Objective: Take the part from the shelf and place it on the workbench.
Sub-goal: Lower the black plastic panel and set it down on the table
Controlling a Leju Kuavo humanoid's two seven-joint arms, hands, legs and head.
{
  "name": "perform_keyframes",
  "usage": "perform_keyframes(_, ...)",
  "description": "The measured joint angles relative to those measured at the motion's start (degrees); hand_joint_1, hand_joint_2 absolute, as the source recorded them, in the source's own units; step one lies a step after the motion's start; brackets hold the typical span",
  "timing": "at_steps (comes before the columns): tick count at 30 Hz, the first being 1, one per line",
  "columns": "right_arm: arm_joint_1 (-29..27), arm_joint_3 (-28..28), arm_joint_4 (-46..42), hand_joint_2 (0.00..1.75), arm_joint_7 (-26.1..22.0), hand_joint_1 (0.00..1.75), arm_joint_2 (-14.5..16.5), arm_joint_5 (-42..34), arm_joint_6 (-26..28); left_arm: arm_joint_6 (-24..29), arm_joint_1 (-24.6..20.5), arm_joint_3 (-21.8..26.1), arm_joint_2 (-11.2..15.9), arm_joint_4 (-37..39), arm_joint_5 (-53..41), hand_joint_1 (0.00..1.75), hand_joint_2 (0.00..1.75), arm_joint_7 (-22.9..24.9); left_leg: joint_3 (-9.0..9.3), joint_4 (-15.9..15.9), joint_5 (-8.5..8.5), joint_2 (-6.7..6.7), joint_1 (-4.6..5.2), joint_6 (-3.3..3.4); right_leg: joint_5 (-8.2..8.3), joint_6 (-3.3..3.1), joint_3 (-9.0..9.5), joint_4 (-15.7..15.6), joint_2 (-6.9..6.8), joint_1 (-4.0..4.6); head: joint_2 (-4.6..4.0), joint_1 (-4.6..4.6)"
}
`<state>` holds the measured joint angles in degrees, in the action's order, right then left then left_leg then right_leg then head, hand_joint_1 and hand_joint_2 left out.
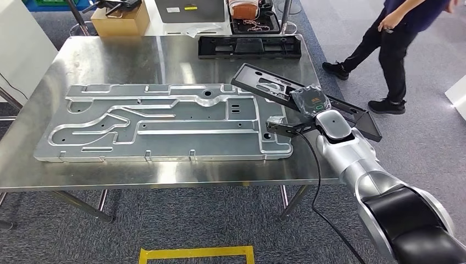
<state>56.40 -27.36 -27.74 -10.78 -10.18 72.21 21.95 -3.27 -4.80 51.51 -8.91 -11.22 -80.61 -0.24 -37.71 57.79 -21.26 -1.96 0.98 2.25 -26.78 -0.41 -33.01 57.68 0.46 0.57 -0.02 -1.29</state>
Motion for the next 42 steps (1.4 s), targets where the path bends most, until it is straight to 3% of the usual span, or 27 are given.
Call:
perform_keyframes(2,0.01,0.03,0.22,0.00,-0.35,0.00,0.05,-0.20,-0.14,0.38,0.01,-0.12,-0.02,-0.01,-0.88,0.00,1.75,-0.11,0.00,0.00,0.00,0.00,0.00,0.00,0.00,0.00,0.00,0.00,0.00,-0.01,0.00,0.00)
perform_keyframes(3,0.02,0.07,0.31,0.00,-0.62,0.00,0.06,-0.32,-0.22,0.38,0.02,-0.23,-0.03,0.00,-1.31,0.00,1.75,-0.21,0.00,0.01,-0.01,0.00,0.01,0.00,0.00,0.00,0.00,0.00,0.00,-0.02,0.00,0.00)
perform_keyframes(7,0.01,0.19,0.54,0.00,-1.35,0.00,0.06,-0.51,-0.53,0.41,0.04,-0.90,-0.03,0.00,-1.57,0.00,0.00,-0.44,0.00,0.01,-0.01,0.00,0.02,-0.01,0.00,0.00,0.01,0.00,0.01,-0.04,0.00,0.00)
perform_keyframes(39,-2.50,1.08,1.02,0.00,-3.55,0.00,-1.33,-2.23,0.17,0.45,0.08,0.10,0.03,0.00,1.99,0.00,0.00,-1.04,0.05,0.07,-0.01,0.04,0.03,0.00,0.01,0.01,0.05,0.00,0.08,-0.06,0.00,0.00)
perform_keyframes(42,-2.70,1.09,0.88,0.00,-3.75,0.00,-1.45,-2.27,0.17,0.39,0.03,0.36,0.05,0.00,2.31,0.00,0.00,-0.89,0.50,-0.51,0.13,0.22,0.08,0.60,0.09,0.53,0.41,-0.41,0.14,-0.14,0.00,0.00)
